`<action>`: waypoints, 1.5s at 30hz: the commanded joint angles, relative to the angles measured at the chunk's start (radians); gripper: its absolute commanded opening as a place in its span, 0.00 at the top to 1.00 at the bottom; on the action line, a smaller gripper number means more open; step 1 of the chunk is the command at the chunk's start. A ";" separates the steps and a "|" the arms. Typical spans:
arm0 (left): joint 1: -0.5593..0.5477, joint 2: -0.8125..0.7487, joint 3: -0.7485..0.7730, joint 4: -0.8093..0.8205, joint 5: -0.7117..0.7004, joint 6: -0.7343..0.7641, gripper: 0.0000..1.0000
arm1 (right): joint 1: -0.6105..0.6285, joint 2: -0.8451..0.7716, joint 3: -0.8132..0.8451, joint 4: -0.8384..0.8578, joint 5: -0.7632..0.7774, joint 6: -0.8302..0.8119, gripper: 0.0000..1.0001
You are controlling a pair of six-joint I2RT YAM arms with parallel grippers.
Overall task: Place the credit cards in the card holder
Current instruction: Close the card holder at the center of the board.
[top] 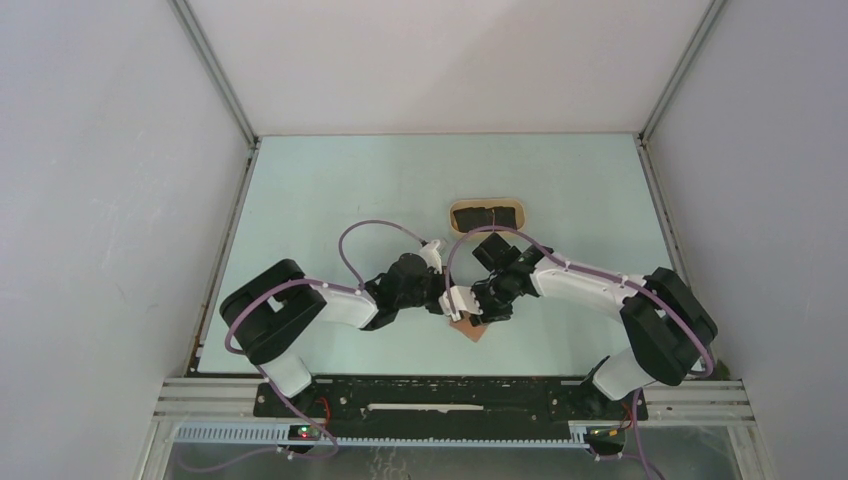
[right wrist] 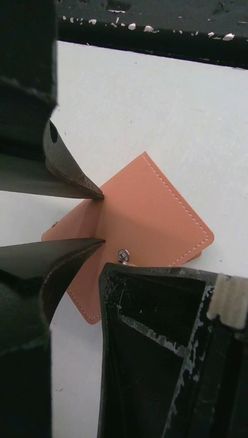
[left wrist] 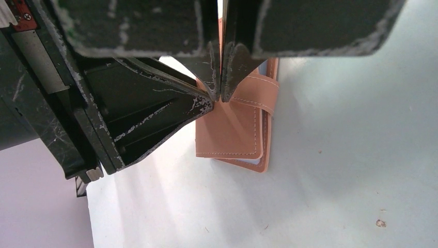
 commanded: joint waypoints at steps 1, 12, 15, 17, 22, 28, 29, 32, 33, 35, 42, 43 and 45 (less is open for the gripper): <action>-0.023 -0.008 0.019 -0.036 0.032 -0.003 1.00 | 0.029 0.065 -0.008 0.101 0.019 0.058 0.57; 0.005 -0.147 -0.006 -0.085 -0.021 0.009 0.67 | -0.068 -0.085 0.013 0.000 -0.152 0.024 0.49; 0.009 -0.249 -0.034 -0.124 -0.079 0.046 0.62 | -0.132 -0.117 0.017 0.000 -0.202 0.040 0.49; 0.009 -0.322 -0.058 -0.159 -0.125 0.073 0.59 | -0.173 -0.125 0.017 0.015 -0.232 0.068 0.49; 0.009 -0.445 -0.155 -0.186 -0.173 0.080 0.53 | -0.248 -0.071 0.051 0.064 -0.261 0.224 0.48; -0.020 -0.448 -0.257 -0.101 -0.177 -0.070 0.51 | -0.221 0.040 0.135 0.049 -0.214 0.390 0.49; -0.030 -0.439 -0.263 -0.078 -0.180 -0.084 0.50 | -0.215 0.058 0.145 0.054 -0.195 0.415 0.49; -0.040 -0.374 -0.264 -0.008 -0.174 -0.121 0.49 | -0.207 0.106 0.172 0.053 -0.141 0.468 0.49; -0.040 -0.348 -0.260 0.018 -0.167 -0.133 0.49 | -0.208 0.117 0.177 0.047 -0.133 0.475 0.49; -0.040 -0.293 -0.244 0.074 -0.146 -0.152 0.49 | -0.209 0.136 0.183 0.034 -0.124 0.481 0.50; -0.043 -0.129 -0.186 0.141 -0.080 -0.197 0.66 | -0.217 0.180 0.209 0.000 -0.131 0.514 0.61; -0.042 -0.116 -0.180 0.145 -0.073 -0.199 0.70 | -0.219 0.180 0.210 0.000 -0.132 0.523 0.63; -0.042 -0.095 -0.165 0.144 -0.064 -0.196 0.77 | -0.222 0.178 0.210 -0.001 -0.138 0.537 0.66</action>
